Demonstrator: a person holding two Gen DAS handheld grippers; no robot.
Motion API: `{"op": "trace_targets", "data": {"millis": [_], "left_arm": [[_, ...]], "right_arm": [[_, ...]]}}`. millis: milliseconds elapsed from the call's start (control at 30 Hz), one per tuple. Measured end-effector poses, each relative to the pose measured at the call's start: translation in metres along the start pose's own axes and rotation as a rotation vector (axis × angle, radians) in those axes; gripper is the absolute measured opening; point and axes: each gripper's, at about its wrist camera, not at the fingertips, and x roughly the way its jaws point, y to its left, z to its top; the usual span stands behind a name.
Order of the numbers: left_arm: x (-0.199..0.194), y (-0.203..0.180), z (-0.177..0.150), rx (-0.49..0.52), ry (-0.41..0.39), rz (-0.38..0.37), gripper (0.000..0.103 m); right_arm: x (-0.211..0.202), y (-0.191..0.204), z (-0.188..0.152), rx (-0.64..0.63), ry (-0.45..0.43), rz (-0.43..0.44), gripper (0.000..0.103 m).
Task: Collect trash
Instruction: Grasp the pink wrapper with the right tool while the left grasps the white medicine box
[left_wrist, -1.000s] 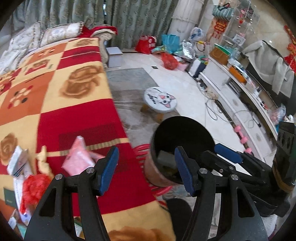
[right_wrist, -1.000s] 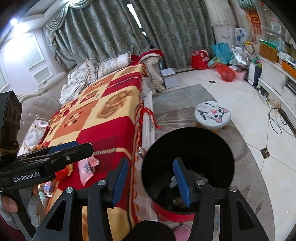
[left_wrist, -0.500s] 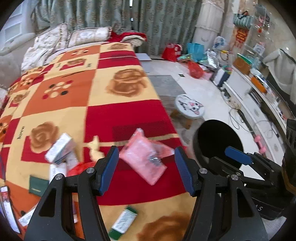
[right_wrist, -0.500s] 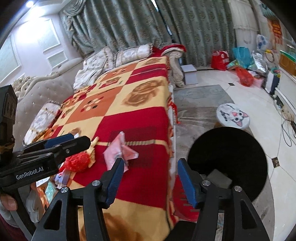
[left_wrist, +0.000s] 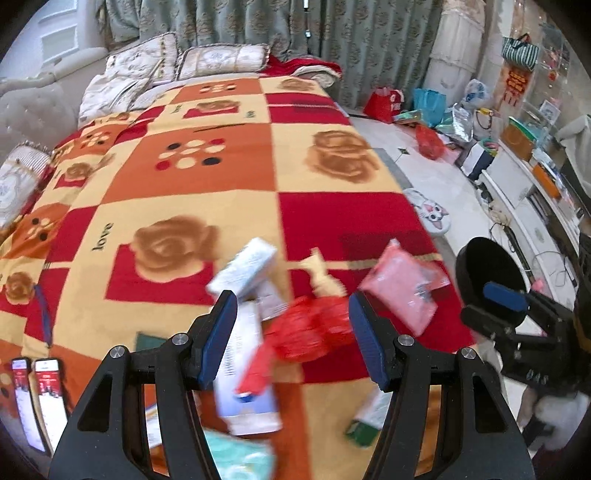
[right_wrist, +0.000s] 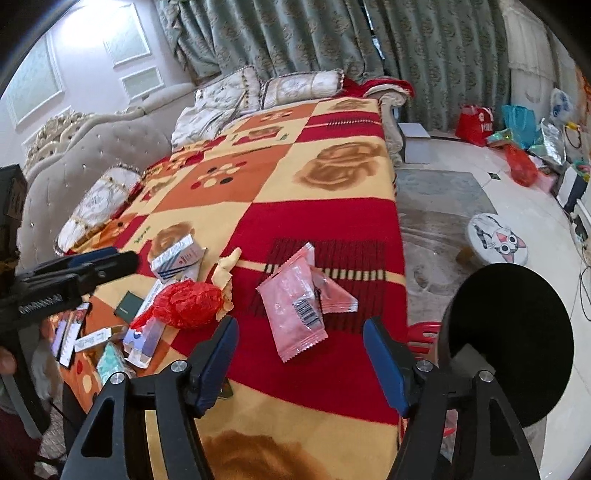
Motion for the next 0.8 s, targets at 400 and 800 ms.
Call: {"op": "trace_targets", "data": {"millis": [400, 800], "left_arm": [[0.039, 0.051, 0.007, -0.033, 0.088, -0.041, 0.062], [0.102, 0.042, 0.025, 0.044, 0.184, 0.015, 0.061]], "right_arm": [[0.056, 0.015, 0.027, -0.241, 0.070, -0.065, 0.081], [0.098, 0.005, 0.023, -0.267, 0.154, -0.011, 0.082]]}}
